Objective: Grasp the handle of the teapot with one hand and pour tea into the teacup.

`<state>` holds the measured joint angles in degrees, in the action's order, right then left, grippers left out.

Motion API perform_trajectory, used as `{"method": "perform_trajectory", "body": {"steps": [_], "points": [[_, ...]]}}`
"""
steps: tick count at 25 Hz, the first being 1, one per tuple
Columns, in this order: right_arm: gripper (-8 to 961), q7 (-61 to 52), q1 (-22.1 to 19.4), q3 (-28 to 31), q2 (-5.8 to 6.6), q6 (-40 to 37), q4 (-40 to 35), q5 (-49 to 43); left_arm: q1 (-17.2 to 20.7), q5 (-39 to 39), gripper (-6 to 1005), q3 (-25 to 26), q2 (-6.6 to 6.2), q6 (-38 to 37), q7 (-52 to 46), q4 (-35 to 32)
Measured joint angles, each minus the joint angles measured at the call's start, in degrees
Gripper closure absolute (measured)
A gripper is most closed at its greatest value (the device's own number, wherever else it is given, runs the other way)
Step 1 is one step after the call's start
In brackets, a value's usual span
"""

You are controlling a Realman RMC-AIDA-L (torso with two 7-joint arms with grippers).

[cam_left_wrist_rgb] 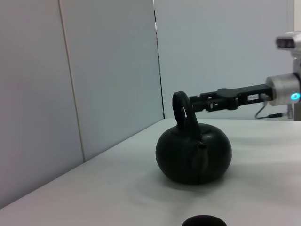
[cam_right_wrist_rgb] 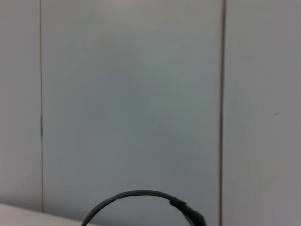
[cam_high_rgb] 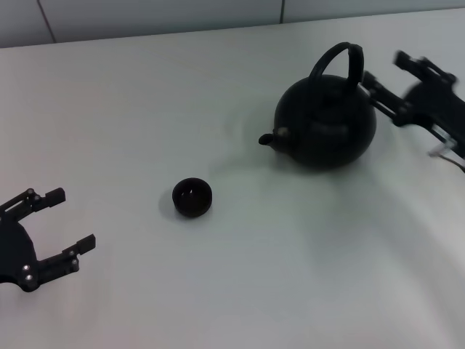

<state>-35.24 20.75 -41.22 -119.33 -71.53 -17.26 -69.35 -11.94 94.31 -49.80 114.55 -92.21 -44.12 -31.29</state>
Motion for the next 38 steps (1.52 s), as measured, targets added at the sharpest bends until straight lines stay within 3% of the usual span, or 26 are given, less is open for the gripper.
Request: {"method": "perform_trajectory", "body": {"steps": [7,15,18,22,28,29,33,35,36,38], "points": [[258,2.3,-5.1,6.1,-0.07,-9.8,3.6,0.0,0.0,0.0,189,0.2,0.05,0.2,0.0,0.0],[257,1.2,-5.3,6.5,0.31,-13.7,3.9,-1.3,0.0,0.2,188,-0.1,-0.22,0.1,-0.2,0.0],[257,-5.4,-5.8,4.5,0.89,-17.0,-0.5,-7.7,-0.1,0.2,188,-0.1,-0.3,0.1,-0.2,0.0],[257,-16.3,-5.3,3.1,2.09,-20.2,-8.8,-23.1,-0.8,0.7,189,-0.2,-0.35,0.1,-0.3,-0.3],[257,-28.5,0.2,3.1,3.59,-21.6,-18.0,-44.9,-5.3,7.1,191,-0.2,-1.65,0.0,-6.1,-3.7],[257,-29.5,0.8,3.1,3.59,-21.8,-19.4,-46.7,-5.3,7.1,191,-0.2,-1.65,0.0,-6.1,-3.7],[257,-30.9,2.8,3.2,3.35,-22.1,-24.3,-51.2,-11.5,17.2,192,-0.2,-3.08,-0.2,-15.1,-6.7],[257,-31.6,3.9,3.1,3.29,-22.2,-25.3,-53.0,-11.5,17.2,192,-0.2,-3.08,-0.2,-15.1,-6.7],[257,-31.8,4.3,3.1,3.29,-22.2,-25.5,-53.6,-15.2,22.4,192,0.1,-3.72,-0.7,-20.1,-7.9],[257,-31.9,4.8,3.1,3.23,-22.1,-25.6,-54.2,-16.3,23.3,192,0.1,-3.74,-0.9,-21.1,-8.1]]}}
